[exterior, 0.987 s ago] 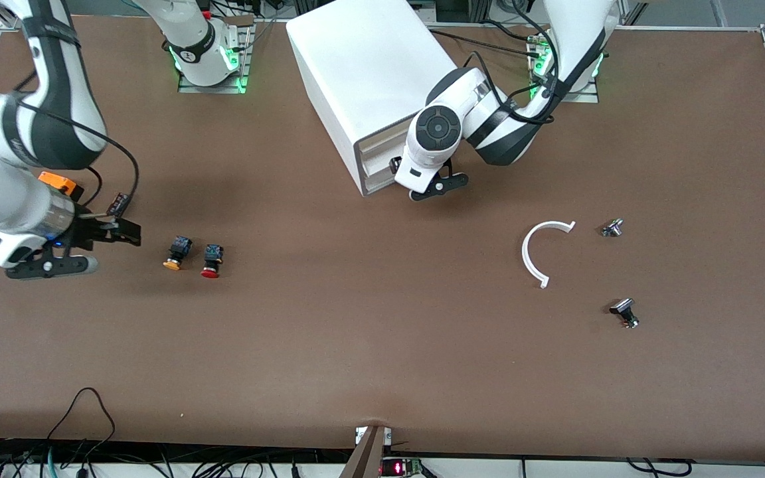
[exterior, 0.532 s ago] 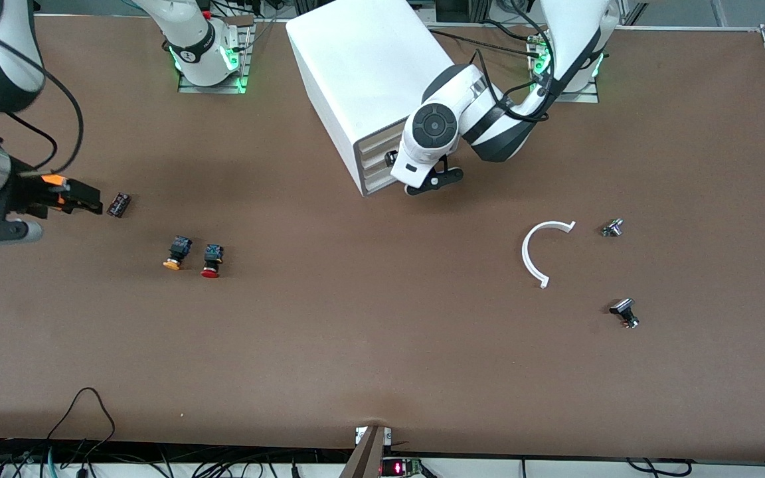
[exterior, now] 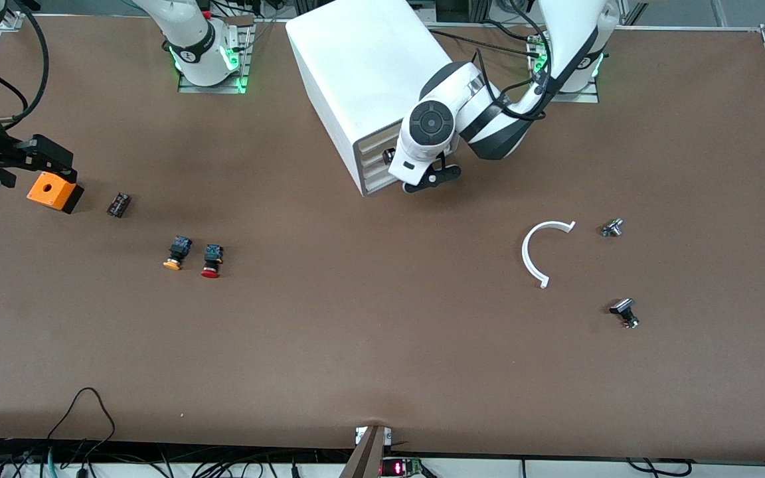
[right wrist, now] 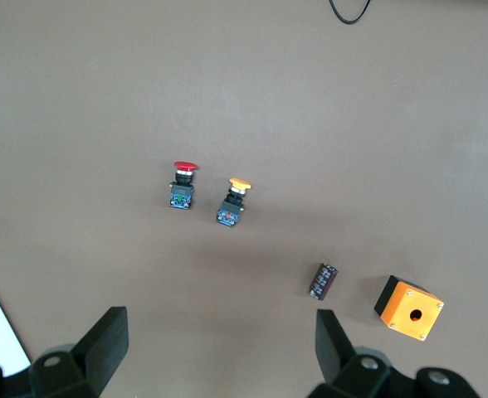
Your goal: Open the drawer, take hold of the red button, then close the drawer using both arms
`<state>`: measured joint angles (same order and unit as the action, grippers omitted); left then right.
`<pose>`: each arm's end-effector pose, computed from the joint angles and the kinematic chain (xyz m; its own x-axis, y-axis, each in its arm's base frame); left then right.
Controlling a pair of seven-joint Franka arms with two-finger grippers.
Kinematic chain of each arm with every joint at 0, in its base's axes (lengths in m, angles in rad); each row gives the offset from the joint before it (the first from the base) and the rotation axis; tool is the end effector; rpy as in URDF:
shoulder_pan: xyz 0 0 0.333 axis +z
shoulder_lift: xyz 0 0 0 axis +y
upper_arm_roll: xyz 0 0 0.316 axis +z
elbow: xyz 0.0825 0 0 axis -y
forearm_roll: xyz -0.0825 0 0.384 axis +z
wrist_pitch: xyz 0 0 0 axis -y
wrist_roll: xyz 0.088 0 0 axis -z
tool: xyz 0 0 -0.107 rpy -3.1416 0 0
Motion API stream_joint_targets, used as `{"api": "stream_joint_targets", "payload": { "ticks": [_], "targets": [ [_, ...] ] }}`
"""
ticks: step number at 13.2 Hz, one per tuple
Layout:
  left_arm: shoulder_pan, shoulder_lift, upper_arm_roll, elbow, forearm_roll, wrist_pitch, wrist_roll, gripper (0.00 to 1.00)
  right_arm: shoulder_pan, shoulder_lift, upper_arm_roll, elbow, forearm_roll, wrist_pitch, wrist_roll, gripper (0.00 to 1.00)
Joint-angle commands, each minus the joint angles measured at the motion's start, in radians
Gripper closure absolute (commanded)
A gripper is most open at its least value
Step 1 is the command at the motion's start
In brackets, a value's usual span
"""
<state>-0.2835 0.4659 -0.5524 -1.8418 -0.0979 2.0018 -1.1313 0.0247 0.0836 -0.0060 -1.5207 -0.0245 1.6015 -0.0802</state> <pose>0.4203 -0.4439 0.2930 0.8550 0.3483 -0.3842 0.3402 -0.9359 -0.0916 0.5828 0.0085 0.6034 0.9950 0.0995 -0.0048 0.0996 -0.9947 0.0247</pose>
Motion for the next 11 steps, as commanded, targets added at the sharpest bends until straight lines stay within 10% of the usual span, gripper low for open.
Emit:
{"api": "stream_joint_targets", "payload": {
  "ticks": [1,11],
  "targets": [
    [-0.003,-0.03,-0.003,-0.005,-0.025,-0.011,0.002,0.02,-0.018,-0.008,0.011,-0.006,0.009,-0.009,0.002,0.0],
    [0.24,-0.058,0.008,0.268,0.164,-0.411,0.417,0.01,-0.118,-0.056,0.124,-0.013,0.003,-0.026,0.004,0.0]
  ]
}}
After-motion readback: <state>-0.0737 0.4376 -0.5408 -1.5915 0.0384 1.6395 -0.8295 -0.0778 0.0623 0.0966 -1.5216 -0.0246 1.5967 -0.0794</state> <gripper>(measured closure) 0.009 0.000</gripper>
